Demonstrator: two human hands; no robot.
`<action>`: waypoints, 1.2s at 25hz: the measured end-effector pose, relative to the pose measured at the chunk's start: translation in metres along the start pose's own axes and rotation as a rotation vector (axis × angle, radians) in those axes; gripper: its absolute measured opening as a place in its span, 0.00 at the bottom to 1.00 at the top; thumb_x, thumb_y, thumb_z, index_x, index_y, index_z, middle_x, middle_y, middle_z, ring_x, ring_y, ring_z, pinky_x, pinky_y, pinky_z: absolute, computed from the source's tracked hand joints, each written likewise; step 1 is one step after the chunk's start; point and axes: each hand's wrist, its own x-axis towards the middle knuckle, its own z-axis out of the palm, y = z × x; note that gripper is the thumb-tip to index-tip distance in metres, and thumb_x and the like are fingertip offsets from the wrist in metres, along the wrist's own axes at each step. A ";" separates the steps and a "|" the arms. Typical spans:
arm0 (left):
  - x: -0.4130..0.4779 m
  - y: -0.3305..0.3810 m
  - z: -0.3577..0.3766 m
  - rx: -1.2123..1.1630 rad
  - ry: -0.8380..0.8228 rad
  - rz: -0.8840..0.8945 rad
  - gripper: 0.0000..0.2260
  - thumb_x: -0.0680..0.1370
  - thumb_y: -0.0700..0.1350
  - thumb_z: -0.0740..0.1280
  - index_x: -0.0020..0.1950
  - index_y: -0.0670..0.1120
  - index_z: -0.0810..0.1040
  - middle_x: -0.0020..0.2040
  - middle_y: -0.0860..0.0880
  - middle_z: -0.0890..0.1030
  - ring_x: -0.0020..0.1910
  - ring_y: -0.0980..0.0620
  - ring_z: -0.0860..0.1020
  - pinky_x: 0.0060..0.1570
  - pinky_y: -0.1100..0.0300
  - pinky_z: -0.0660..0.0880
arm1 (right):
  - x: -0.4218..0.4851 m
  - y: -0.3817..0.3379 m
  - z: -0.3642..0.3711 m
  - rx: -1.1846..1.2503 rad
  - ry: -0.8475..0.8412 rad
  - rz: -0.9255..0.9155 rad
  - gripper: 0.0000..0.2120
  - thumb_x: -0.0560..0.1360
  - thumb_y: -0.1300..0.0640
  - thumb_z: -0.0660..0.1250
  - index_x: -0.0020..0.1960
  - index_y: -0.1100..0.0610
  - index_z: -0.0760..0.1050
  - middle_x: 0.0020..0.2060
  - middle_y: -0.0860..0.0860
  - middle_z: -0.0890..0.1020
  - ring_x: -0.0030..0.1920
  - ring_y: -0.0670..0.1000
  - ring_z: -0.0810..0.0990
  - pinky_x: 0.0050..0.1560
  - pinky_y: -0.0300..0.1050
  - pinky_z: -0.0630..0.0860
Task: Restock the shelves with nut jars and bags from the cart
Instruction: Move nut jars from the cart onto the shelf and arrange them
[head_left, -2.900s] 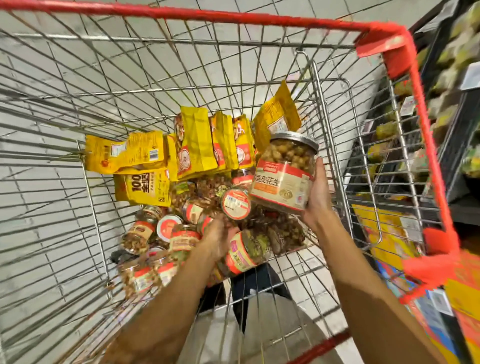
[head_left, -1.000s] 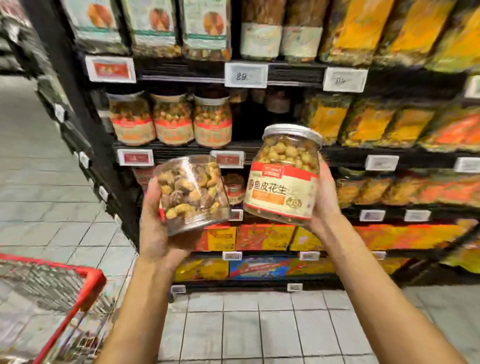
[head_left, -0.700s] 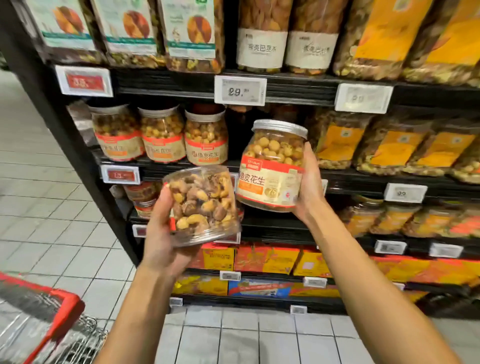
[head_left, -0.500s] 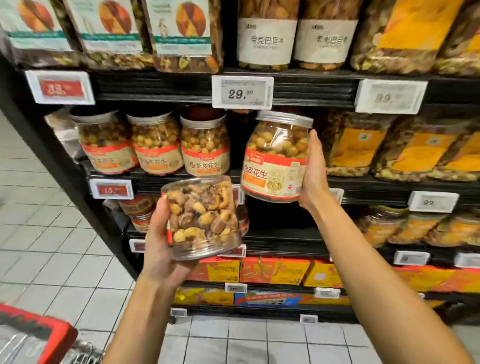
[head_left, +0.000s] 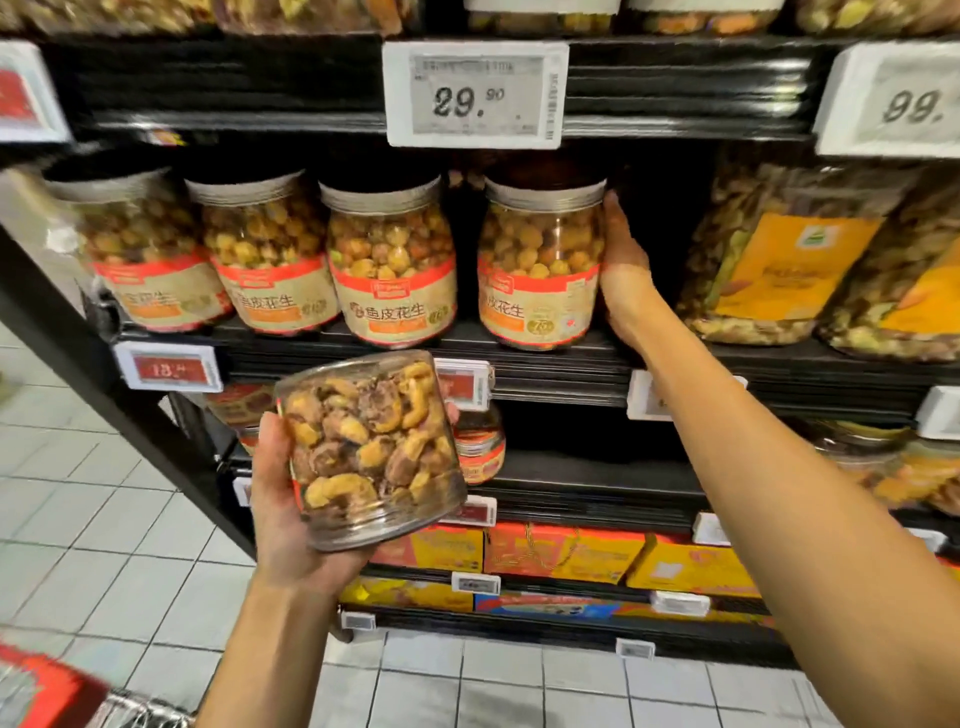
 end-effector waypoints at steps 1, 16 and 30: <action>0.003 -0.003 0.001 0.005 -0.032 0.006 0.27 0.74 0.51 0.69 0.66 0.35 0.72 0.64 0.33 0.74 0.63 0.34 0.73 0.65 0.36 0.64 | 0.004 0.001 0.000 -0.091 0.020 0.003 0.23 0.80 0.42 0.51 0.55 0.56 0.80 0.58 0.56 0.80 0.56 0.52 0.79 0.54 0.40 0.71; 0.027 -0.004 0.004 0.400 0.211 0.181 0.45 0.55 0.60 0.80 0.68 0.44 0.73 0.64 0.41 0.76 0.62 0.44 0.77 0.53 0.47 0.78 | -0.018 0.007 0.006 0.066 0.070 0.096 0.34 0.79 0.38 0.42 0.66 0.61 0.71 0.61 0.56 0.78 0.62 0.54 0.75 0.66 0.50 0.70; 0.022 -0.004 0.031 0.675 0.268 -0.009 0.18 0.71 0.55 0.70 0.54 0.45 0.81 0.51 0.45 0.84 0.52 0.48 0.82 0.51 0.54 0.79 | -0.150 0.014 0.013 -0.069 -0.221 0.008 0.19 0.76 0.41 0.51 0.48 0.51 0.76 0.48 0.49 0.83 0.50 0.48 0.82 0.56 0.47 0.78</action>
